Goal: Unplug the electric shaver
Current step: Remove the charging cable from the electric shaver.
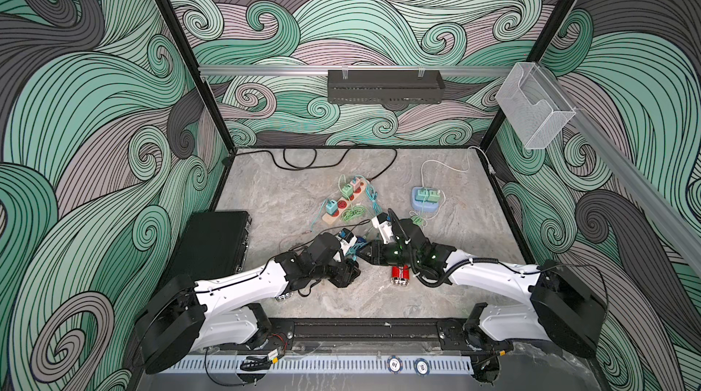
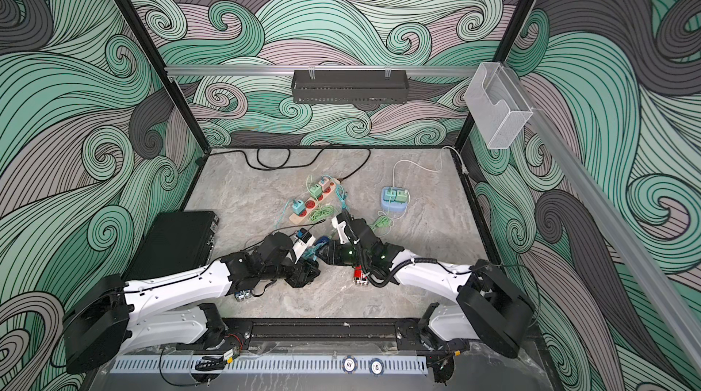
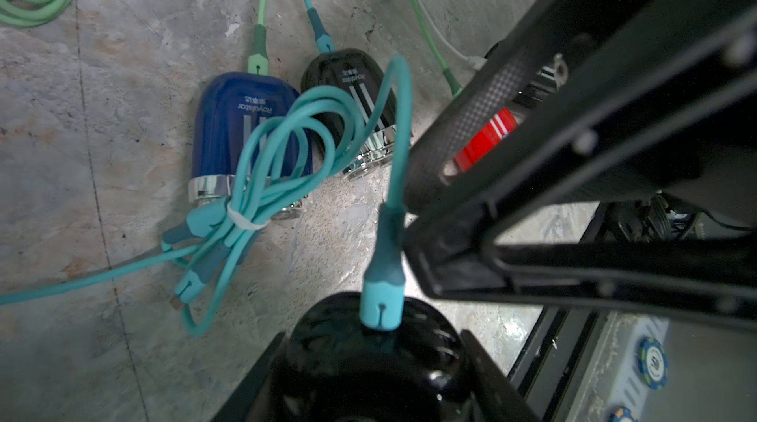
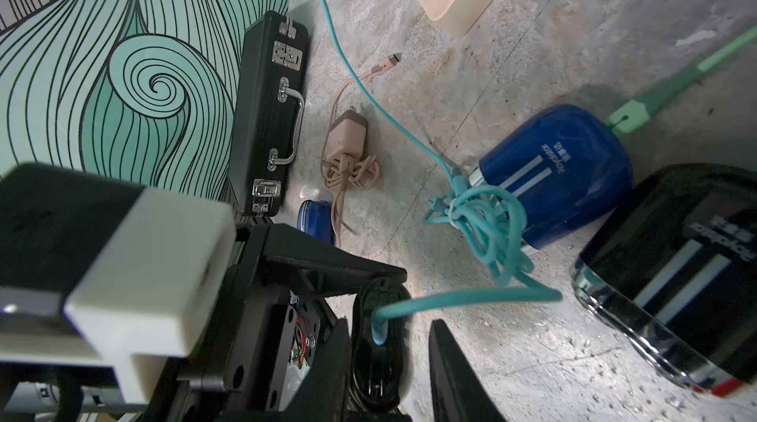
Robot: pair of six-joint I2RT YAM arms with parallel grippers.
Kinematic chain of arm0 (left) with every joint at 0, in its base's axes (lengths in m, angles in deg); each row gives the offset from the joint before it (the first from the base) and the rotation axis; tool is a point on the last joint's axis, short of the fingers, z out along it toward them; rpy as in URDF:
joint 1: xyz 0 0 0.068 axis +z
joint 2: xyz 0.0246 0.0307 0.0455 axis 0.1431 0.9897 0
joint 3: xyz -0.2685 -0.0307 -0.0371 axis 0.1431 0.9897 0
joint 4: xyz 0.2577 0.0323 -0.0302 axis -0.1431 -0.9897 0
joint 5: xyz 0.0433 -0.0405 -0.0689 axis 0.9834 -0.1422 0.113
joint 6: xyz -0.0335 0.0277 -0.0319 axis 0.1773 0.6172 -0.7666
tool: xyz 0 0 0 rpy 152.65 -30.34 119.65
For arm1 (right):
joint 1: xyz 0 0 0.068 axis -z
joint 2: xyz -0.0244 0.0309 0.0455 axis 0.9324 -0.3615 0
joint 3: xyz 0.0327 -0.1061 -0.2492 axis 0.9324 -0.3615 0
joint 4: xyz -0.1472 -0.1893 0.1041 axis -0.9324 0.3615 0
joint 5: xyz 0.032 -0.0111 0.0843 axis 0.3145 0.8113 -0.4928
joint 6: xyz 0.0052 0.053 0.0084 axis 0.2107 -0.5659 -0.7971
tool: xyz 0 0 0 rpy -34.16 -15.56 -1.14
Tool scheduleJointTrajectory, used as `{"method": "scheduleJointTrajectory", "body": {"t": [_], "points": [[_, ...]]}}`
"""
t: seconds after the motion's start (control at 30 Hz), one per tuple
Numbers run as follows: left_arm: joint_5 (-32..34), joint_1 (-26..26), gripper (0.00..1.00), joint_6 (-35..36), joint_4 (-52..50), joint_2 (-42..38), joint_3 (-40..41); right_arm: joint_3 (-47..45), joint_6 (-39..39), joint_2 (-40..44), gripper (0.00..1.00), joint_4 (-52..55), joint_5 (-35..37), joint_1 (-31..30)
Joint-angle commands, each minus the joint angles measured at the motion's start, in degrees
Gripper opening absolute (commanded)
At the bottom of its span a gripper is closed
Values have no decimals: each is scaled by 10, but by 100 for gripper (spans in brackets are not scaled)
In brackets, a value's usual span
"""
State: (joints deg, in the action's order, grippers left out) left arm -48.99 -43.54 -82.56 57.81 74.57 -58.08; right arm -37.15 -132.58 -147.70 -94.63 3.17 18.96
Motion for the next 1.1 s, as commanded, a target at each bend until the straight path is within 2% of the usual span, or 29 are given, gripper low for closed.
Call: {"method": "scheduleJointTrajectory", "body": {"t": [0.0, 0.3, 0.5, 0.63, 0.83, 1.07], "points": [[-12, 4, 39, 20, 27, -11, -3, 14, -8, -14, 31, -16, -10, -8], [-15, 4, 37, 19, 38, -8, -2, 28, -12, -43, 25, -24, -10, -18], [-29, 3, 36, 21, 49, 9, -7, 14, -24, -33, 14, -35, 9, -22], [-14, 2, 35, 17, 37, 10, -5, 14, -15, -12, 9, 1, 32, -22], [1, -2, 34, 27, -2, 10, -5, 26, 22, 38, 7, 87, 107, -23], [8, -10, 34, 19, -15, -18, 14, 9, -30, 32, 7, -10, 17, -3]]}}
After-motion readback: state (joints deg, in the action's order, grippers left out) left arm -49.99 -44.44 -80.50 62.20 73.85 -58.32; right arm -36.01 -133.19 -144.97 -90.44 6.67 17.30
